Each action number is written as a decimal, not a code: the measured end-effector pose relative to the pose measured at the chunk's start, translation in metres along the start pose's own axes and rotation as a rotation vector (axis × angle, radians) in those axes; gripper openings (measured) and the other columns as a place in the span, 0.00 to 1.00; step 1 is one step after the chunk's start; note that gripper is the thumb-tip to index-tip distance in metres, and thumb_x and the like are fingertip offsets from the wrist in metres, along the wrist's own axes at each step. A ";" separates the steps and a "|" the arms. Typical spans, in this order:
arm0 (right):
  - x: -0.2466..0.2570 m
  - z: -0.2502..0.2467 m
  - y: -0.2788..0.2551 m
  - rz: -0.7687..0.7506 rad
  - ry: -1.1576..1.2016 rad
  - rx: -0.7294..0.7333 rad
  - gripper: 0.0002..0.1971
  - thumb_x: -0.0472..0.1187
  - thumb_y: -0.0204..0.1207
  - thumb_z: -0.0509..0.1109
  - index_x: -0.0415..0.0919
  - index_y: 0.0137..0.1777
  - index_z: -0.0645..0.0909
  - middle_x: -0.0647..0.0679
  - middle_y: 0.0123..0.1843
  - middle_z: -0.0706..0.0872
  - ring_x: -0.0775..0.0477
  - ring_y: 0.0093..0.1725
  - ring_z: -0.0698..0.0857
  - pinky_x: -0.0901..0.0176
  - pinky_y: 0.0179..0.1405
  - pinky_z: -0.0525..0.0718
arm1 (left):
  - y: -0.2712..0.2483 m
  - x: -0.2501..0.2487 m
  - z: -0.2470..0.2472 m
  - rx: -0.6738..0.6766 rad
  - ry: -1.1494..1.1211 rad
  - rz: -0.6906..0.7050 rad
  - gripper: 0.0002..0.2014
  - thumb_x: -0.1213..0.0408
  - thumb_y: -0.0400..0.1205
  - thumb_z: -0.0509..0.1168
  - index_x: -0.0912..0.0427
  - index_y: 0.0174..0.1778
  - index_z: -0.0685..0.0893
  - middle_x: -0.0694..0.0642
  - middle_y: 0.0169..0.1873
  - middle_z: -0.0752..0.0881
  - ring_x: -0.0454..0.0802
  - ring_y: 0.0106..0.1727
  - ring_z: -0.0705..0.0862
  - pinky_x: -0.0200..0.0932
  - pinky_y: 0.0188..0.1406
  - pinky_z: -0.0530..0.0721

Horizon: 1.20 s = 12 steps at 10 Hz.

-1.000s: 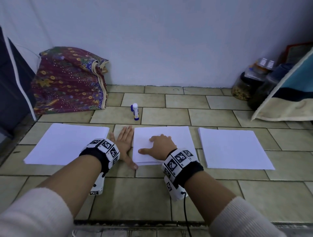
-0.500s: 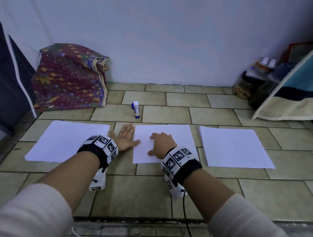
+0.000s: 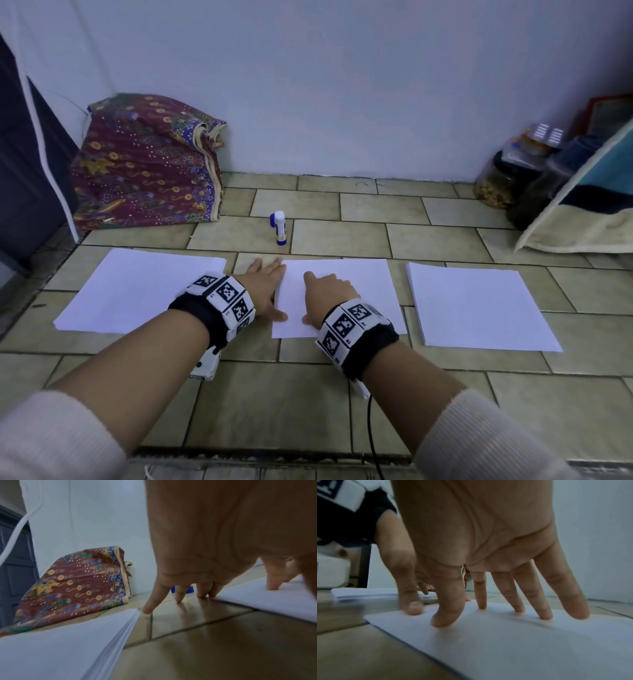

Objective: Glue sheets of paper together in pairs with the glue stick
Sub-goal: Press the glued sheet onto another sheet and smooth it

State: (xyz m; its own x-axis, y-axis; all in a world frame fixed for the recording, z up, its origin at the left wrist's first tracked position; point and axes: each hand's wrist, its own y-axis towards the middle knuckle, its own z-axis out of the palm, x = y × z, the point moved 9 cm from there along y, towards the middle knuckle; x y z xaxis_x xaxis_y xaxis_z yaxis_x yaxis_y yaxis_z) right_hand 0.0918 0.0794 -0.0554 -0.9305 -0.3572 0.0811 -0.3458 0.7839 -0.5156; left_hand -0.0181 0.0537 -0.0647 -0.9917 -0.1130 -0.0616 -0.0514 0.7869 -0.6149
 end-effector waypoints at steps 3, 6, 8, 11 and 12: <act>0.021 -0.010 0.009 -0.148 -0.169 -0.028 0.40 0.42 0.81 0.65 0.37 0.84 0.42 0.43 0.85 0.47 0.39 0.84 0.45 0.30 0.77 0.56 | 0.002 -0.004 0.001 -0.034 0.234 -0.076 0.69 0.37 0.63 0.78 0.58 0.83 0.33 0.55 0.84 0.37 0.64 0.84 0.41 0.70 0.78 0.53; 0.005 0.000 0.017 -0.347 -0.194 0.095 0.52 0.56 0.75 0.70 0.41 0.84 0.36 0.51 0.86 0.38 0.50 0.84 0.47 0.32 0.80 0.50 | 0.016 0.003 0.008 -0.093 0.319 -0.070 0.72 0.30 0.59 0.75 0.65 0.83 0.37 0.60 0.84 0.42 0.63 0.83 0.38 0.73 0.77 0.47; -0.043 -0.006 0.019 -0.201 -0.059 0.066 0.42 0.60 0.81 0.58 0.44 0.84 0.38 0.53 0.86 0.40 0.44 0.83 0.57 0.34 0.80 0.54 | 0.008 -0.003 -0.001 -0.141 0.201 -0.037 0.67 0.38 0.61 0.78 0.59 0.85 0.40 0.61 0.84 0.39 0.63 0.84 0.38 0.72 0.77 0.41; -0.086 -0.019 0.032 0.072 0.070 -0.114 0.31 0.52 0.78 0.66 0.42 0.77 0.63 0.46 0.73 0.76 0.42 0.69 0.77 0.45 0.72 0.72 | 0.012 0.003 0.008 -0.035 0.241 -0.044 0.70 0.34 0.65 0.75 0.61 0.82 0.30 0.55 0.83 0.31 0.67 0.80 0.28 0.75 0.74 0.37; -0.090 -0.025 0.029 0.103 0.106 -0.176 0.29 0.53 0.75 0.71 0.40 0.71 0.70 0.45 0.67 0.80 0.43 0.67 0.78 0.49 0.70 0.73 | 0.008 0.003 0.008 -0.029 0.229 -0.032 0.68 0.34 0.66 0.74 0.61 0.82 0.30 0.54 0.83 0.31 0.67 0.80 0.27 0.76 0.76 0.39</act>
State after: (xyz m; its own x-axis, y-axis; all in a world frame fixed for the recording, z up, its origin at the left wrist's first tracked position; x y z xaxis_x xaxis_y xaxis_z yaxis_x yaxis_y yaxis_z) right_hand 0.1622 0.1467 -0.0567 -0.9662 -0.2229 0.1298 -0.2558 0.8933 -0.3697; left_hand -0.0202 0.0549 -0.0761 -0.9902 0.0001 0.1400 -0.0834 0.8028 -0.5903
